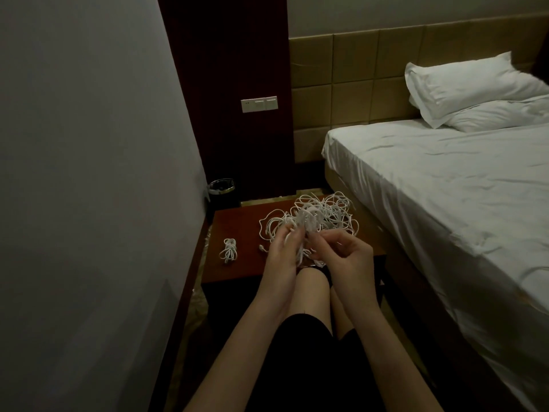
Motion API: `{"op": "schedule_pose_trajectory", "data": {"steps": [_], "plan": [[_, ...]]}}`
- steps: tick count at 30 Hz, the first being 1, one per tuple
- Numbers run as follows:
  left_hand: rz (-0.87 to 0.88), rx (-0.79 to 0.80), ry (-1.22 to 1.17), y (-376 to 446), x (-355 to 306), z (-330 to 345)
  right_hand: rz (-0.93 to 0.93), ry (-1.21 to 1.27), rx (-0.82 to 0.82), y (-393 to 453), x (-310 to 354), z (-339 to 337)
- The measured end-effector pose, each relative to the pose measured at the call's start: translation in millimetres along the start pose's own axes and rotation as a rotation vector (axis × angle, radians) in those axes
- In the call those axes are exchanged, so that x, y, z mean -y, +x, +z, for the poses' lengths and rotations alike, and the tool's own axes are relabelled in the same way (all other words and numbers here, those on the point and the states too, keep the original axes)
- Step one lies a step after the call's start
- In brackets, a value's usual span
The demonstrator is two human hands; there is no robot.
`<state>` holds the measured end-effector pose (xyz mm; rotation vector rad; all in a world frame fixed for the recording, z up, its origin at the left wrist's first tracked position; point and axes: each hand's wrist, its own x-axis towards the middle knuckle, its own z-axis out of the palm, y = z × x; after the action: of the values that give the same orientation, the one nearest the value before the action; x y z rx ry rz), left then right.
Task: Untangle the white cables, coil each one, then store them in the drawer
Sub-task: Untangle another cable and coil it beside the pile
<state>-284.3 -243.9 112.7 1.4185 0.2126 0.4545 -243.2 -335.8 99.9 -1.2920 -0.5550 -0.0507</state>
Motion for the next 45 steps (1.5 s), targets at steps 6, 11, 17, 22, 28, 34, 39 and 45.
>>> {"op": "schedule_pose_trajectory", "data": {"steps": [6,11,17,22,28,34,39,45], "plan": [[0.142,-0.007,0.168,-3.6,4.9,1.0,0.196,0.153,-0.015,2.7,4.8,-3.9],[0.312,0.074,0.334,-2.5,8.5,-3.9,0.324,0.212,-0.017,5.4,9.1,-6.5],[0.352,0.174,0.373,-2.8,9.1,-9.1,0.445,0.336,0.06,9.5,11.2,-13.7],[0.418,0.177,0.421,-5.1,9.3,-12.7,0.417,0.334,0.043,8.5,13.2,-13.0],[0.49,0.163,0.584,-7.9,8.2,-14.5,0.398,0.286,-0.021,8.0,11.3,-11.8],[0.495,0.158,0.575,-6.8,8.5,-12.4,0.192,0.066,-0.089,4.2,6.6,-8.6],[0.14,0.126,0.132,2.6,-2.8,-16.1,0.181,0.077,0.048,5.1,9.1,-14.9],[-0.042,0.342,0.013,15.5,-12.3,-26.2,0.218,0.105,0.192,6.8,11.7,-19.5]]}}
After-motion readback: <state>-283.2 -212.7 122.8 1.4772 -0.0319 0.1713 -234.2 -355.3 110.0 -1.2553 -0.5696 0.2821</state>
